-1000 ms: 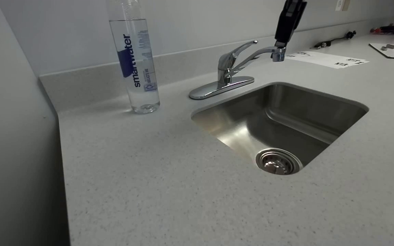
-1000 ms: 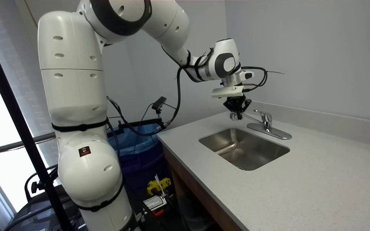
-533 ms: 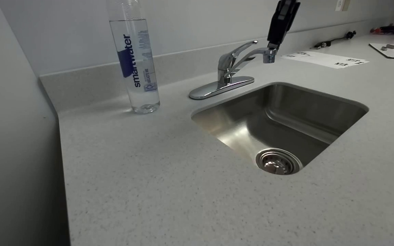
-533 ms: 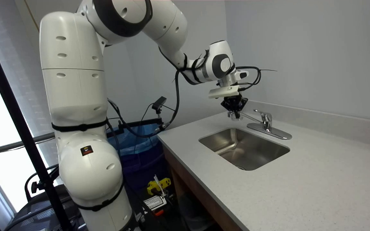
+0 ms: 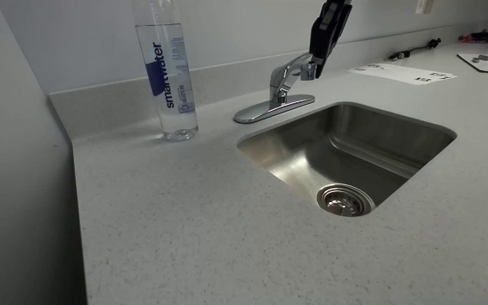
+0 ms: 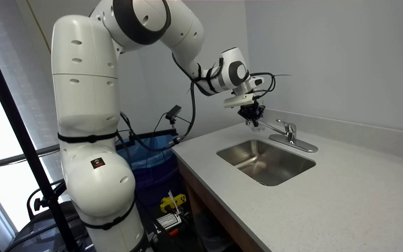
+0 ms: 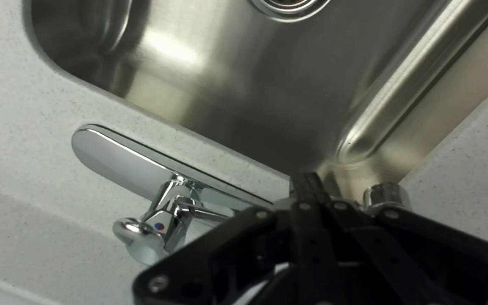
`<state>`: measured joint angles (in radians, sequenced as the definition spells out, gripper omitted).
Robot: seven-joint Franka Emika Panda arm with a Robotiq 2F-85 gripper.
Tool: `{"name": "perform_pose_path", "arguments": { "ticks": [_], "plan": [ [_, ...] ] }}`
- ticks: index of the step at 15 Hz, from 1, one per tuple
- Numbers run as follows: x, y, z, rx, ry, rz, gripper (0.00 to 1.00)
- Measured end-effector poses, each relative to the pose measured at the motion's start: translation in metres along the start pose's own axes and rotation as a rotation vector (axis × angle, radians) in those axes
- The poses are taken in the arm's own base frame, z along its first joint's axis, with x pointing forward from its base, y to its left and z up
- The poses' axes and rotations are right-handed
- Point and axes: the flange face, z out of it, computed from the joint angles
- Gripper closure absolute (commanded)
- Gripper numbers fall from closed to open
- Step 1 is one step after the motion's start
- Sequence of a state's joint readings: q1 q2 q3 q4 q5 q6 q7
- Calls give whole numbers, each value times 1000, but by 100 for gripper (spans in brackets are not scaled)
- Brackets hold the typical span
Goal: Push the faucet to the left
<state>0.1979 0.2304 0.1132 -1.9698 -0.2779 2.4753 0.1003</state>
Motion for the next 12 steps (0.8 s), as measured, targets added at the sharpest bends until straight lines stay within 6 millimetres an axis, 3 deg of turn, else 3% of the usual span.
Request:
{"name": "perform_pose_path", "arguments": {
  "ticks": [12],
  "plan": [
    [37,-31,18,-6,36,24,100]
  ]
}}
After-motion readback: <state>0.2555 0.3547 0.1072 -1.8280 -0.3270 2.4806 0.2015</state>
